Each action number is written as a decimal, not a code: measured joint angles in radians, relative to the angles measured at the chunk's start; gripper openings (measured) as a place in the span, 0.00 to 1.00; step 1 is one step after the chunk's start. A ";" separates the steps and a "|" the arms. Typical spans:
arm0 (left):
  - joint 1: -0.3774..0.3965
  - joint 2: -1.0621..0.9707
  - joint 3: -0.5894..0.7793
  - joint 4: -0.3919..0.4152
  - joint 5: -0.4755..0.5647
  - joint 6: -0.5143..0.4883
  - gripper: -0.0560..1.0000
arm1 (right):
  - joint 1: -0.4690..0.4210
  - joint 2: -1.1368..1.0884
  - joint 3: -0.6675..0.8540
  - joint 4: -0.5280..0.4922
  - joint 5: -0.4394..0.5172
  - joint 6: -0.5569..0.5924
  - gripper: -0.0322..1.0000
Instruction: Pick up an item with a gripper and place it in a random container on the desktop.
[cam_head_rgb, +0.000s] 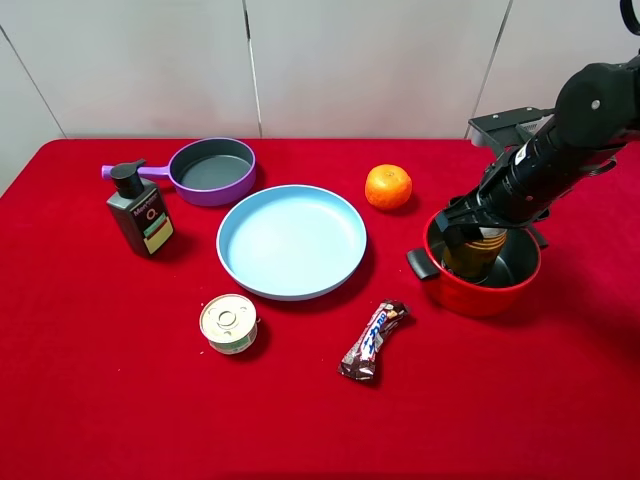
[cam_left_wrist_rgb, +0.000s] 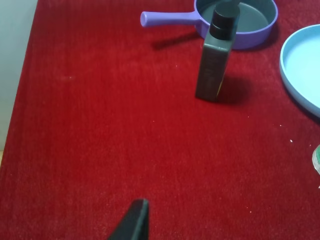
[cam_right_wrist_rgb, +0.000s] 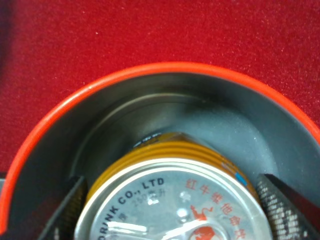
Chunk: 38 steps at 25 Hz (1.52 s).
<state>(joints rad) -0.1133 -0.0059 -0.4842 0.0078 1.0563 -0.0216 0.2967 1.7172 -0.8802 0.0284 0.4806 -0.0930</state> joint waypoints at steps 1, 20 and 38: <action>0.000 0.000 0.000 0.000 0.000 0.000 0.99 | 0.000 0.000 0.000 0.000 -0.002 0.000 0.55; 0.000 0.000 0.000 0.000 0.000 0.000 0.99 | 0.000 -0.002 0.000 -0.001 -0.004 0.000 0.70; 0.000 0.000 0.000 0.000 0.000 0.000 0.99 | 0.000 -0.197 -0.001 0.005 0.133 0.000 0.70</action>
<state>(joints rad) -0.1133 -0.0059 -0.4842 0.0078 1.0563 -0.0216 0.2967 1.5201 -0.8812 0.0338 0.6140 -0.0930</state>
